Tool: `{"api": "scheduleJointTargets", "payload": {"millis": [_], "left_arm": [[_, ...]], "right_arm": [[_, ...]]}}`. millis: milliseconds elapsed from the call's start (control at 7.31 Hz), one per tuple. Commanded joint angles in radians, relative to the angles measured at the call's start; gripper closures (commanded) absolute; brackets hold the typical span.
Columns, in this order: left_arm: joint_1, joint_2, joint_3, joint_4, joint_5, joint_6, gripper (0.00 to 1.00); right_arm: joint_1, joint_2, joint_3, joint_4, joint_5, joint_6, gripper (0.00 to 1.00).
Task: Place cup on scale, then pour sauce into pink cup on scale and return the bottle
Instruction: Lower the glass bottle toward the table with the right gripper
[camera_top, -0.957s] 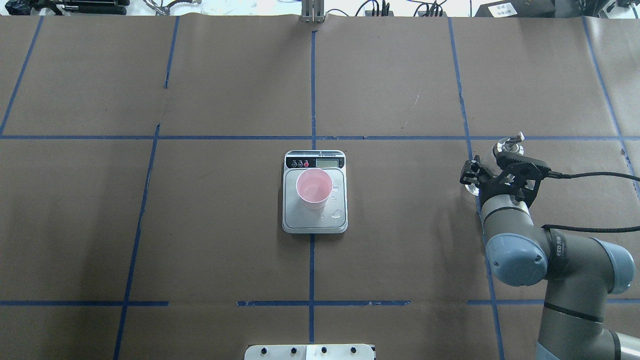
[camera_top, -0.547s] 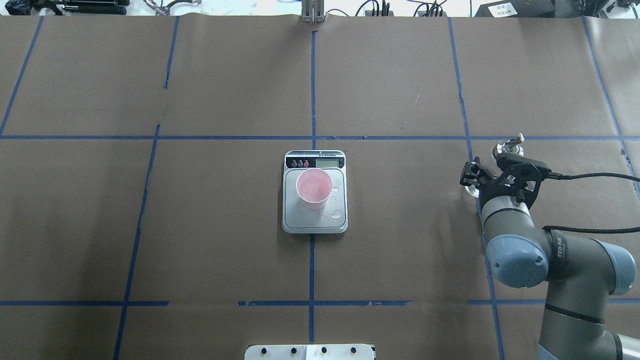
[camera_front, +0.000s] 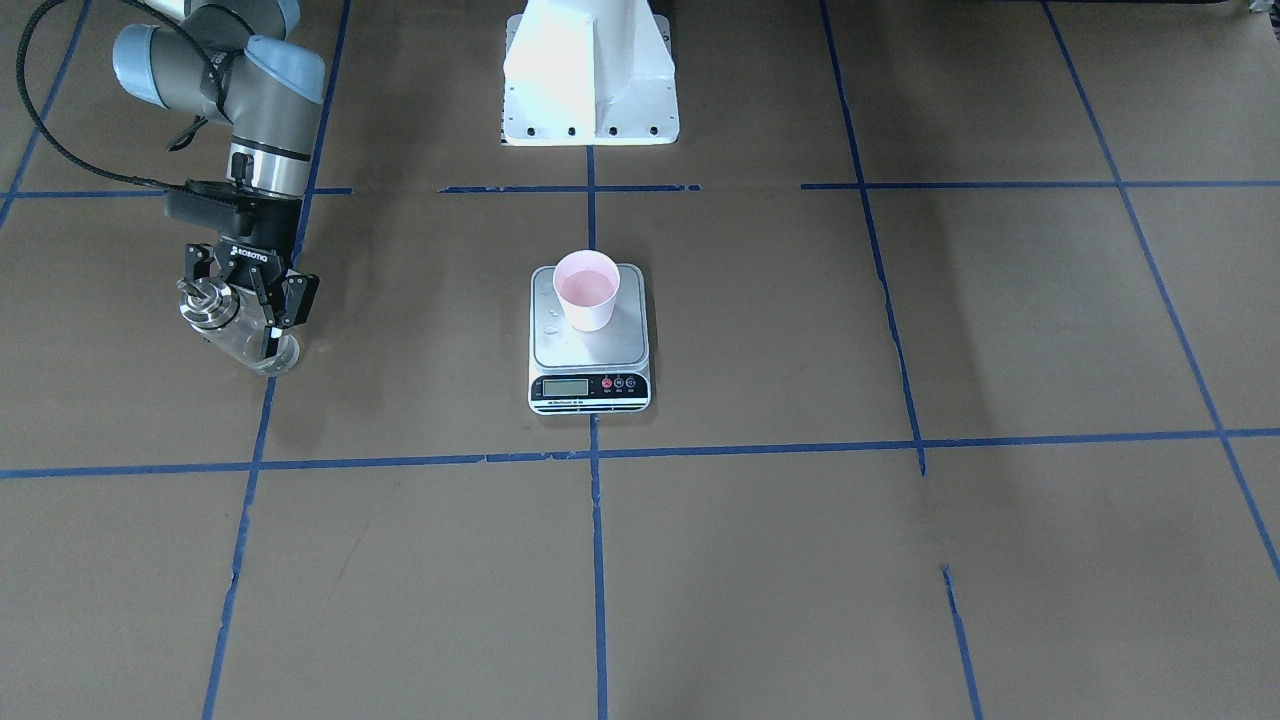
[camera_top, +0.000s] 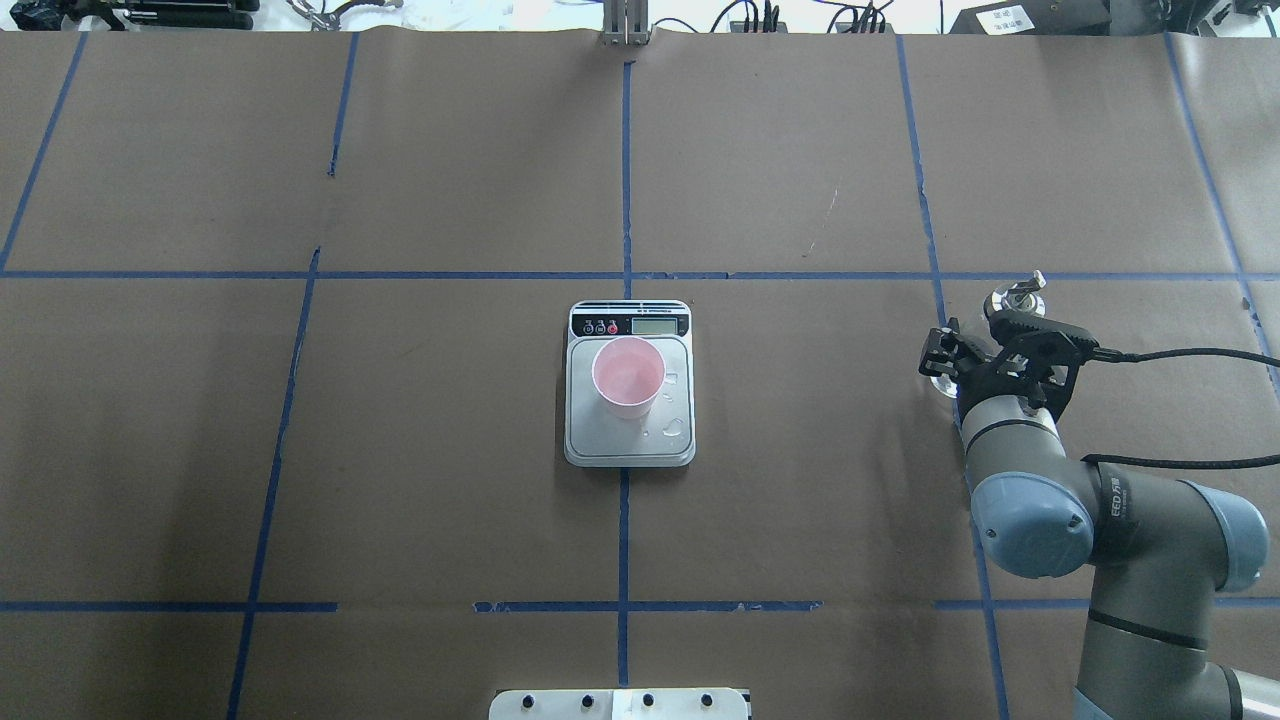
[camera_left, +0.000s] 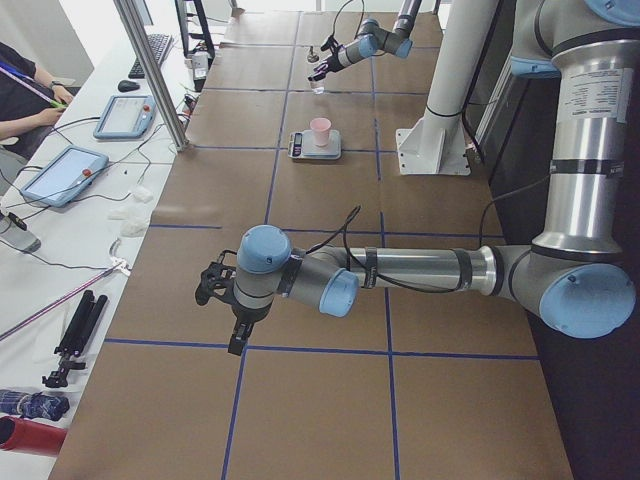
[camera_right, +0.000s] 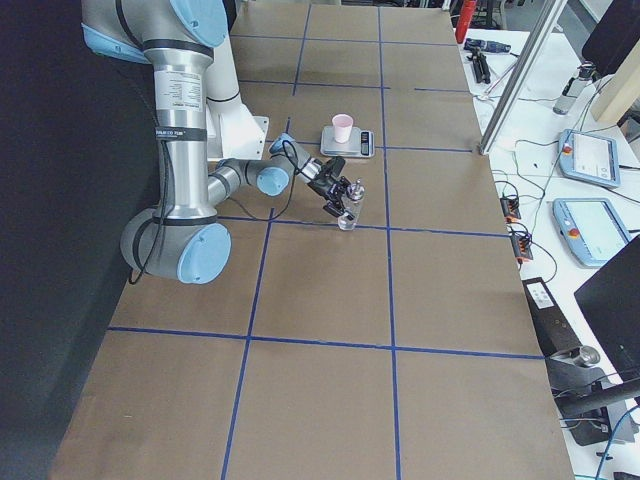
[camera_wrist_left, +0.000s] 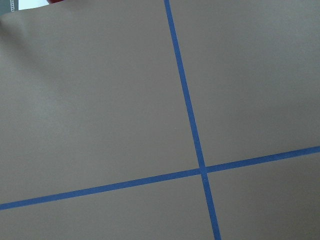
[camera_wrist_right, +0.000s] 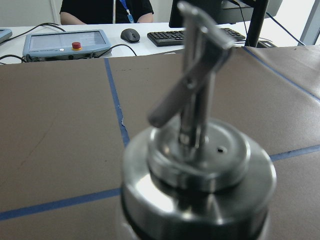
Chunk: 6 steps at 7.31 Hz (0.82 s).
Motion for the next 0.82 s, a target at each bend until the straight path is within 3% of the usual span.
{"api": "scheduleJointTargets", "payload": {"millis": [0,684], "left_arm": [[0.000,0.000,0.000,0.000,0.000,0.000,0.00],[0.000,-0.003,0.000,0.000,0.000,0.000,0.00]], "right_arm": [[-0.001,0.000,-0.001,-0.001,0.002,-0.001,0.63],[-0.001,0.001,-0.015,-0.001,0.003,-0.002,0.61]]}}
